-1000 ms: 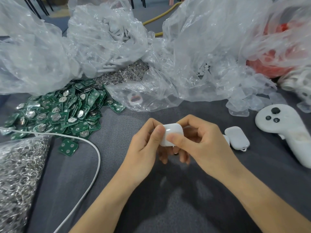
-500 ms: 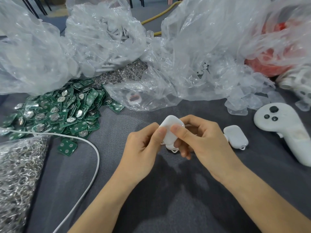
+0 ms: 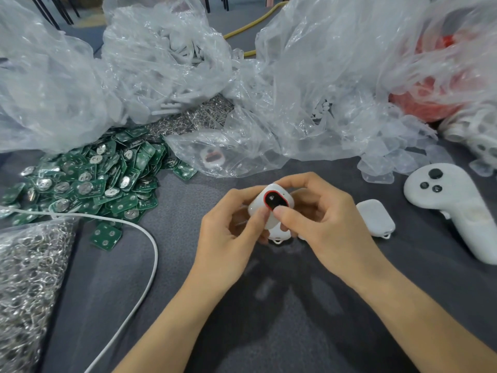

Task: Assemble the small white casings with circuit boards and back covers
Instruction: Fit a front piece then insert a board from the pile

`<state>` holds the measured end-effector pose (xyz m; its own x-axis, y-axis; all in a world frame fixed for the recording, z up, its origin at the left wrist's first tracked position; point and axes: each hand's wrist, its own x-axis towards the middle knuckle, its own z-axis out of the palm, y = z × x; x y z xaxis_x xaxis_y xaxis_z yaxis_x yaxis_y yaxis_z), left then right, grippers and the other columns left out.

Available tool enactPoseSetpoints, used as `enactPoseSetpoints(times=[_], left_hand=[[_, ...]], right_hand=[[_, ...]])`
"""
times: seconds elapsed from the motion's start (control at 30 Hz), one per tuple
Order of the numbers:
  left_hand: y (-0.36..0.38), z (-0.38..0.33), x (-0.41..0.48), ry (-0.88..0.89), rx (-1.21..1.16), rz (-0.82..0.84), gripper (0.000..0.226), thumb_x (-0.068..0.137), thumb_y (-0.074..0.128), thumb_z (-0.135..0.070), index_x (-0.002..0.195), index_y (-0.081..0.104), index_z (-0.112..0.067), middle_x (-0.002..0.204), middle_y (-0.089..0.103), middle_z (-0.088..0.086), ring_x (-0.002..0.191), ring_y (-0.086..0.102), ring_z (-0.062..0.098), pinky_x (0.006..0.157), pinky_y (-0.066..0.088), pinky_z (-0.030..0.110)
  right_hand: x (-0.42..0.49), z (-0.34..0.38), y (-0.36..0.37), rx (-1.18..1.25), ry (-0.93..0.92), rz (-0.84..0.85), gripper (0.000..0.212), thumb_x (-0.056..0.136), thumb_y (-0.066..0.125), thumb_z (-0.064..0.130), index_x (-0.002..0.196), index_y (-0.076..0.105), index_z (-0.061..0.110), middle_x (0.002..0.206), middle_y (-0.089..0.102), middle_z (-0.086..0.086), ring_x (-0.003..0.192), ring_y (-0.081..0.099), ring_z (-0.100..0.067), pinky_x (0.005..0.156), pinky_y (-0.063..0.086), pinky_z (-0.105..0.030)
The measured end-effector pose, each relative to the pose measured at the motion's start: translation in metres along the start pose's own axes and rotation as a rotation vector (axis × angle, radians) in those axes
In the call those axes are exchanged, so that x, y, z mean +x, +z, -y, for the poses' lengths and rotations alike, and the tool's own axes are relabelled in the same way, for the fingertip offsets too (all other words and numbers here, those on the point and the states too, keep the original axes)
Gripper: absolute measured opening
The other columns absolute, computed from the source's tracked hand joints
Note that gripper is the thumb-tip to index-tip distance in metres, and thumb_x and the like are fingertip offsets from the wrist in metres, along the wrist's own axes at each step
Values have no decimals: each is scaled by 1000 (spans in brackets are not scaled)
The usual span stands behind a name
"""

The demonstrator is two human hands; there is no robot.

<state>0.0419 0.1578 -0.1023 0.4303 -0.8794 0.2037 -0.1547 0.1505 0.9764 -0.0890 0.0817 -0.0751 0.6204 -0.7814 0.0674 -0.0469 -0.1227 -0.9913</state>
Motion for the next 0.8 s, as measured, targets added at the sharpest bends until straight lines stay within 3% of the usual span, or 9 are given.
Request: enactPoseSetpoints(times=[0.17, 0.43, 0.6, 0.8], left_hand=[[-1, -1, 2, -69, -104, 77, 17, 86, 57, -9, 101, 64, -12, 81, 71, 1, 66, 66, 11, 58, 52, 21], [-1, -1, 1, -66, -92, 44, 11, 82, 57, -8, 89, 60, -15, 72, 68, 1, 56, 62, 10, 54, 49, 19], [0, 1, -1, -91, -146, 73, 11, 83, 57, -9, 93, 57, -12, 81, 68, 7, 64, 67, 19, 58, 53, 25], [1, 2, -2, -103, -149, 89, 11, 83, 56, -8, 93, 56, -10, 85, 67, 7, 68, 69, 21, 59, 54, 27]], right_hand=[[0, -1, 0, 11, -7, -9, 22, 85, 67, 8, 103, 67, 20, 78, 71, 2, 69, 67, -7, 60, 48, -14], [-1, -3, 4, 62, 32, 2, 18, 86, 65, 8, 102, 69, 16, 81, 73, 2, 70, 67, -6, 60, 49, -14], [-1, -4, 4, 185, 111, -47, 10, 84, 67, 9, 93, 72, 8, 72, 71, -1, 58, 58, -2, 55, 46, -13], [-1, -3, 3, 123, 102, -52, 8, 84, 67, 4, 90, 71, 7, 70, 69, -2, 57, 57, -2, 53, 44, -12]])
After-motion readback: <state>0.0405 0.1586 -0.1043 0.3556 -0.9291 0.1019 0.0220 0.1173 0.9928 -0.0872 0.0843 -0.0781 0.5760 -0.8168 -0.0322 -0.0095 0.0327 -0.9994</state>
